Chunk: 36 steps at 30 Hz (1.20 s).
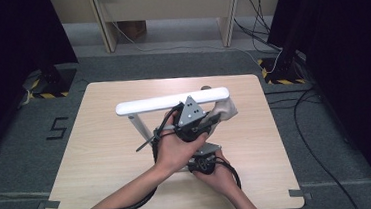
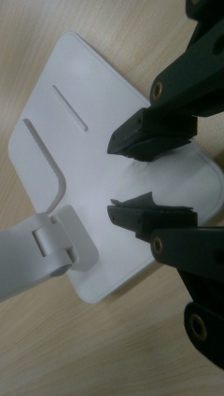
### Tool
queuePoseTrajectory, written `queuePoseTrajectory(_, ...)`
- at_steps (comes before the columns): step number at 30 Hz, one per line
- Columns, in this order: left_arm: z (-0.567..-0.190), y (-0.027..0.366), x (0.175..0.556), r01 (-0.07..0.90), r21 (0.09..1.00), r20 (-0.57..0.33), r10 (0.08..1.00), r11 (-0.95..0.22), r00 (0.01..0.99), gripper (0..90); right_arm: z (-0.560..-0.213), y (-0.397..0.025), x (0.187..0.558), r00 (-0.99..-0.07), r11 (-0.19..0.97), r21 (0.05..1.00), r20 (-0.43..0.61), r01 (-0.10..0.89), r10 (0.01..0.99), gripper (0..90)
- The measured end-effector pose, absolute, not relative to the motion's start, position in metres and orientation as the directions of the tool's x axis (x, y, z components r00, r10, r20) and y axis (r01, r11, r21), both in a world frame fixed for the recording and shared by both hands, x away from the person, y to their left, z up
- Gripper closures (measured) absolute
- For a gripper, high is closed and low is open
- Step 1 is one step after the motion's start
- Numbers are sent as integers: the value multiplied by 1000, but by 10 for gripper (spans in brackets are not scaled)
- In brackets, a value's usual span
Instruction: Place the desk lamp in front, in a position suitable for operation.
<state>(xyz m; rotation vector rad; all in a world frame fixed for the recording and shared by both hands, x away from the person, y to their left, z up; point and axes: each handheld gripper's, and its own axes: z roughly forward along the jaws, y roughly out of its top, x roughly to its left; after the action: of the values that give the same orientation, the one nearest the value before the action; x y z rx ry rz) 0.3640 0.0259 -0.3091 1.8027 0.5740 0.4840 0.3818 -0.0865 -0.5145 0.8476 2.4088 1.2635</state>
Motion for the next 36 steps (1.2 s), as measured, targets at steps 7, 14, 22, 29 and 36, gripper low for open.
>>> queuePoseTrajectory(7, -303, 27, 364, 142, 962, 31, 614, -231, 789, 808, -514, -87, 382, -784, 442, 819, 15, 365, 620, 650)
queuePoseTrajectory(14, -299, 24, 365, 140, 968, 16, 611, -207, 791, 808, -515, -87, 382, -785, 441, 820, 16, 365, 620, 649)
queuePoseTrajectory(22, -293, 23, 363, 129, 973, 16, 612, -192, 791, 808, -515, -87, 382, -785, 440, 821, 17, 365, 619, 650)
queuePoseTrajectory(29, -293, 25, 363, 127, 975, 12, 614, -183, 789, 808, -515, -87, 382, -785, 440, 820, 17, 365, 619, 650)
queuePoseTrajectory(36, -292, 26, 363, 143, 975, -7, 614, -172, 789, 807, -515, -87, 382, -785, 440, 820, 18, 365, 619, 650)
